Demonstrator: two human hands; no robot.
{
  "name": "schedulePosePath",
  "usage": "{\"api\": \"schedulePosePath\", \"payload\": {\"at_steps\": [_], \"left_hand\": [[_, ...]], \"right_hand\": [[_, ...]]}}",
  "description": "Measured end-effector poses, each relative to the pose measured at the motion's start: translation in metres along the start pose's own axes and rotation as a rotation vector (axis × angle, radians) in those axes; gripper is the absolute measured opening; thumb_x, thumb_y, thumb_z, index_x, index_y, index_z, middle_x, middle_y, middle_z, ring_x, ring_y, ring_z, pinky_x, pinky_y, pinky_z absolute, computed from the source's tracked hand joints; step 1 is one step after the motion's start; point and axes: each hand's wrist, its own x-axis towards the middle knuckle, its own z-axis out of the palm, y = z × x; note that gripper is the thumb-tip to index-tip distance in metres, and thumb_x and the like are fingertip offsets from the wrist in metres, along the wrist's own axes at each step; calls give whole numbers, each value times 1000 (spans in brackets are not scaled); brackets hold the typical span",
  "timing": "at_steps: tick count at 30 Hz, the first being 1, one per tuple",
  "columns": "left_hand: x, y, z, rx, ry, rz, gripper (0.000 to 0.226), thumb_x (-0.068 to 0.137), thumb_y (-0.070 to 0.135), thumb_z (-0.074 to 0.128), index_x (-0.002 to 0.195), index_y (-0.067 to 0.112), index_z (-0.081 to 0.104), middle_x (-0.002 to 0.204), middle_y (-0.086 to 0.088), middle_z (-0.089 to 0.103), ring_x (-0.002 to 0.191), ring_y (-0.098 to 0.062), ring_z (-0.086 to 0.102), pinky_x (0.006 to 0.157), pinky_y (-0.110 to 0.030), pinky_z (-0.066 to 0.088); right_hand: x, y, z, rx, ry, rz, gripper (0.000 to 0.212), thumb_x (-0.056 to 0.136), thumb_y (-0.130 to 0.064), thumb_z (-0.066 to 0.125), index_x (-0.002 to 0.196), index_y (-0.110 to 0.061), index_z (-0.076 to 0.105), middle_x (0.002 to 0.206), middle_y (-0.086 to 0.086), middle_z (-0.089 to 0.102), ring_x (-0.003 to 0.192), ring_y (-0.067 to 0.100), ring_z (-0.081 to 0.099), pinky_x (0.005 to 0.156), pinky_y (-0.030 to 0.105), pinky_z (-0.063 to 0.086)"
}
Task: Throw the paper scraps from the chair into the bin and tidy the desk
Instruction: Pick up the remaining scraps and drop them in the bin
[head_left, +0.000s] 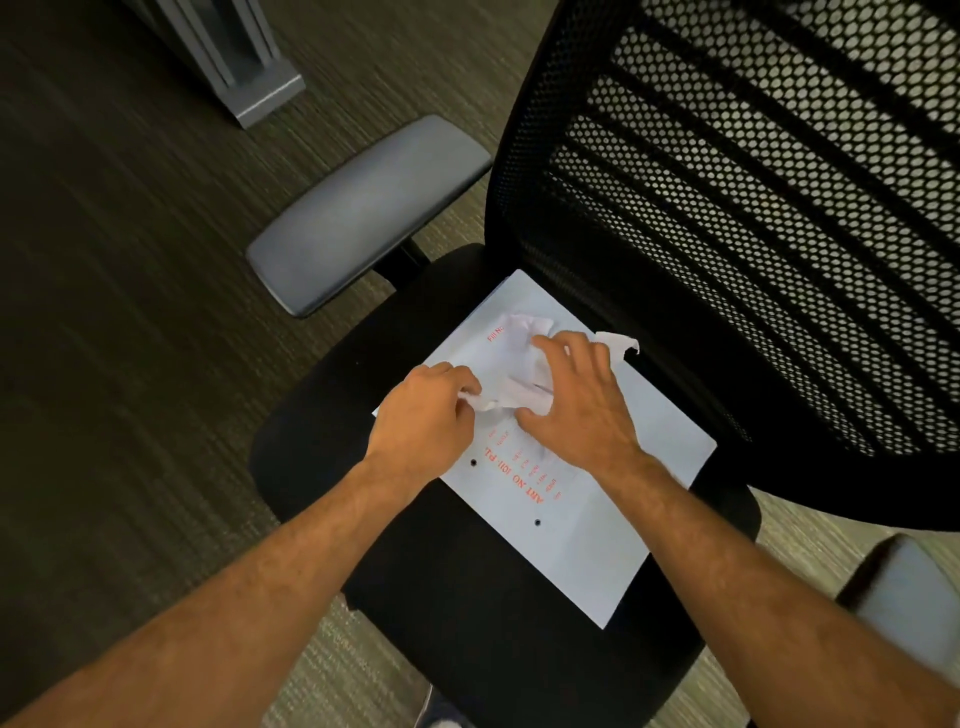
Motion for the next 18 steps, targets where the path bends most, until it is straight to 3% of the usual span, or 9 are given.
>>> {"api": "schedulePosePath", "payload": {"at_steps": [3,5,8,11,14,18], "left_hand": [[-1,-3,-2,-41,22,-28,23,92,15,67,113,22,68,106,5,69,89,-7,59,76,-17,43],[-2,-6,-3,-59,35,-43,23,92,15,68,114,22,69,104,4,71,81,-3,55,71,-11,39],[-5,-10,-3,-66,69,-61,23,91,16,71,113,22,70,102,0,71,79,-3,53,77,-19,46],[-7,-12,-4,-92,65,-112,24,92,18,69,115,25,68,100,2,64,81,-7,52,81,-31,55],[-7,-13,-3,-93,32,-151,25,94,21,67,118,26,67,110,-2,66,85,-7,52,74,-23,50],[-6,-13,-4,-93,18,-163,25,95,21,66,119,28,66,114,-2,65,87,-7,52,75,-23,48]], "right_hand": [[16,-3,0,11,-45,47,109,63,-58,84,151,-29,25,156,5,28,137,31,30,99,46,48],[28,-4,0,-4,-176,62,121,63,-63,82,156,-35,9,166,2,9,148,35,14,109,52,39],[38,-5,2,-83,-397,50,126,66,-61,82,157,-40,-1,169,-2,-6,152,39,1,116,55,26],[37,-8,4,-75,-380,12,102,74,-44,82,155,-34,20,165,1,12,143,36,18,106,49,42],[29,-11,5,-21,-263,-28,66,85,-17,74,143,-26,42,147,1,36,125,29,38,82,35,50],[12,-8,6,62,-195,-27,43,92,-1,63,132,-19,56,130,5,52,112,25,52,85,33,55]]}}
